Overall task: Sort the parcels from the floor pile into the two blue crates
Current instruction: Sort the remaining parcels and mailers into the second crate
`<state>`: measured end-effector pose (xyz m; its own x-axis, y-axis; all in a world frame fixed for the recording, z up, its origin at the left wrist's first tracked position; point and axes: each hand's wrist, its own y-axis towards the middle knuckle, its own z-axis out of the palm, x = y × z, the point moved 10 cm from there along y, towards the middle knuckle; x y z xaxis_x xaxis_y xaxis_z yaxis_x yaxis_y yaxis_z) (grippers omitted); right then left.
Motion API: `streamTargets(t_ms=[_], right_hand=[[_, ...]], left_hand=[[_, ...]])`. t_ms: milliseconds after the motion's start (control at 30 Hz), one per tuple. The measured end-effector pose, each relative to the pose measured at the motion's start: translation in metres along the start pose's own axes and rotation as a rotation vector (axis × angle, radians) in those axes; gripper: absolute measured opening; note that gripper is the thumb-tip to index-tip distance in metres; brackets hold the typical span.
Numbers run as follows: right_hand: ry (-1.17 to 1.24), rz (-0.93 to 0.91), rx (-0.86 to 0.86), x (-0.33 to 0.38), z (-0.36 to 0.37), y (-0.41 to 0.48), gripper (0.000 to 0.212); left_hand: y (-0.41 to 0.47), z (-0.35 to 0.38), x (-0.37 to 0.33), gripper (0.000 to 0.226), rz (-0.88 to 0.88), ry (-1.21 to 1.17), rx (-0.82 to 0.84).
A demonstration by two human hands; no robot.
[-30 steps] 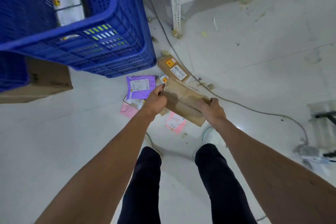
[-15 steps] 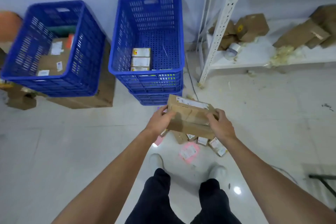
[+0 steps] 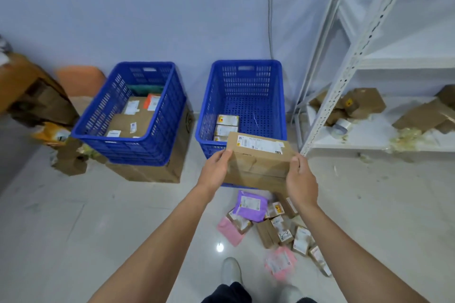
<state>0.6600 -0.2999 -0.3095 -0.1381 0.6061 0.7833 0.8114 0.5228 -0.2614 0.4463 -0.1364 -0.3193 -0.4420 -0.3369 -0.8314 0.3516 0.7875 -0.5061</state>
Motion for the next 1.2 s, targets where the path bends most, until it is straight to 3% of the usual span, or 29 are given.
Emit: streamTargets(t_ms=[333, 533, 667, 833, 1200], right_hand=[[-0.028, -0.114, 0.069, 0.050, -0.024, 0.016, 0.043], [-0.005, -0.167, 0.069, 0.078, -0.025, 0.024, 0.037], [0.046, -0.156, 0.070, 0.099, -0.014, 0.031, 0.036], [0.099, -0.119, 0.007, 0.131, 0.018, 0.050, 0.046], [0.090, 0.022, 0.001, 0.175, 0.127, 0.091, 0.043]], left_hand=[[-0.036, -0.009, -0.022, 0.036, 0.022, -0.112, -0.033], [-0.025, -0.014, -0.039, 0.042, 0.024, -0.122, -0.029], [-0.008, -0.028, -0.061, 0.030, 0.041, -0.120, 0.025], [0.037, -0.066, -0.086, 0.020, 0.070, -0.100, 0.090], [0.177, -0.150, -0.096, 0.031, 0.060, 0.033, 0.269]])
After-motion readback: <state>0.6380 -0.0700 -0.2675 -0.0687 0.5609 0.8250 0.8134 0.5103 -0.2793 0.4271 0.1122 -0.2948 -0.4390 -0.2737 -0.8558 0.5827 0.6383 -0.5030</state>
